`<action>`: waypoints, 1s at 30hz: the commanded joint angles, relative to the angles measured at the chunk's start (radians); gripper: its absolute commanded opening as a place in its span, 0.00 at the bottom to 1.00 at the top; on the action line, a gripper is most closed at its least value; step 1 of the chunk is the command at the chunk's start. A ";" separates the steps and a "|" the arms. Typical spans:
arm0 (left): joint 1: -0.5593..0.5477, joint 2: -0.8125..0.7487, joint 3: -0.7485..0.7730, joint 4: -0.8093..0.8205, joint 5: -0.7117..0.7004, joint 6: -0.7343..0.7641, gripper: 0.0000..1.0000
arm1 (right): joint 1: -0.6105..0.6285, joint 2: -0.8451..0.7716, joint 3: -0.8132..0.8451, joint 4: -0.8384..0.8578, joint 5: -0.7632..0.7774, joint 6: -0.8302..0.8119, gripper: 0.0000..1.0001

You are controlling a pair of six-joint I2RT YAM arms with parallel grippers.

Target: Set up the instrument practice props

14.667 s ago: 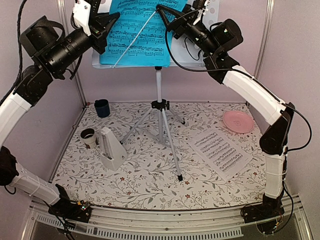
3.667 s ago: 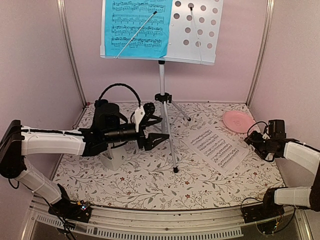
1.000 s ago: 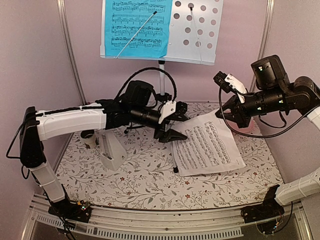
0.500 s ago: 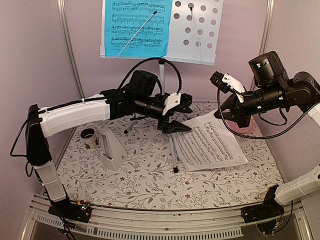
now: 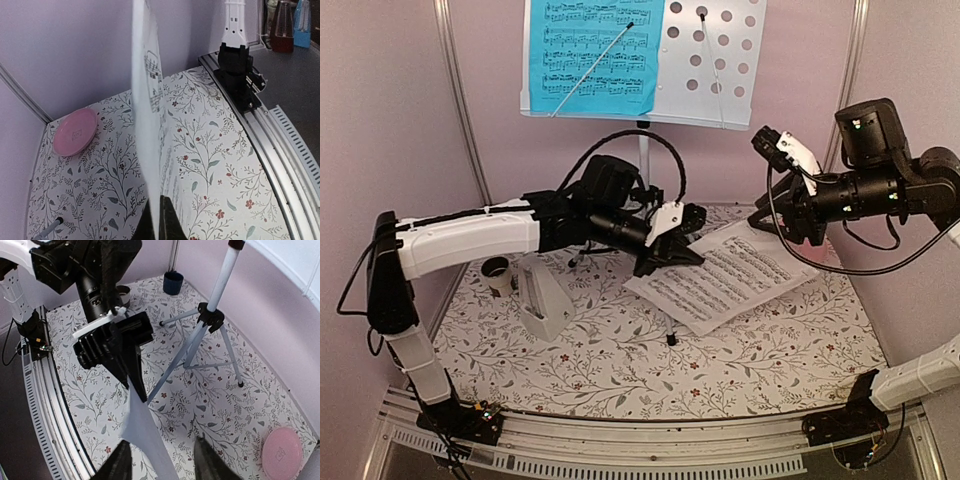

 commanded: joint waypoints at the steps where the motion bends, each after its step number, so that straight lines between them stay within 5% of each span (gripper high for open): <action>1: 0.006 -0.156 -0.126 0.224 -0.041 -0.122 0.00 | 0.006 -0.139 -0.077 0.295 0.068 0.048 0.58; 6: 0.031 -0.276 -0.212 0.334 -0.077 -0.230 0.00 | -0.078 -0.174 -0.112 0.556 0.154 0.129 0.69; 14: 0.094 -0.417 -0.167 0.403 -0.229 -0.412 0.00 | -0.306 0.002 -0.013 0.742 -0.059 0.284 0.71; 21: 0.149 -0.409 0.057 0.316 -0.414 -0.570 0.00 | -0.331 0.184 0.117 0.824 -0.069 0.322 0.71; 30: 0.167 -0.449 0.084 0.403 -0.656 -0.654 0.00 | -0.331 0.347 0.270 0.888 -0.077 0.341 0.66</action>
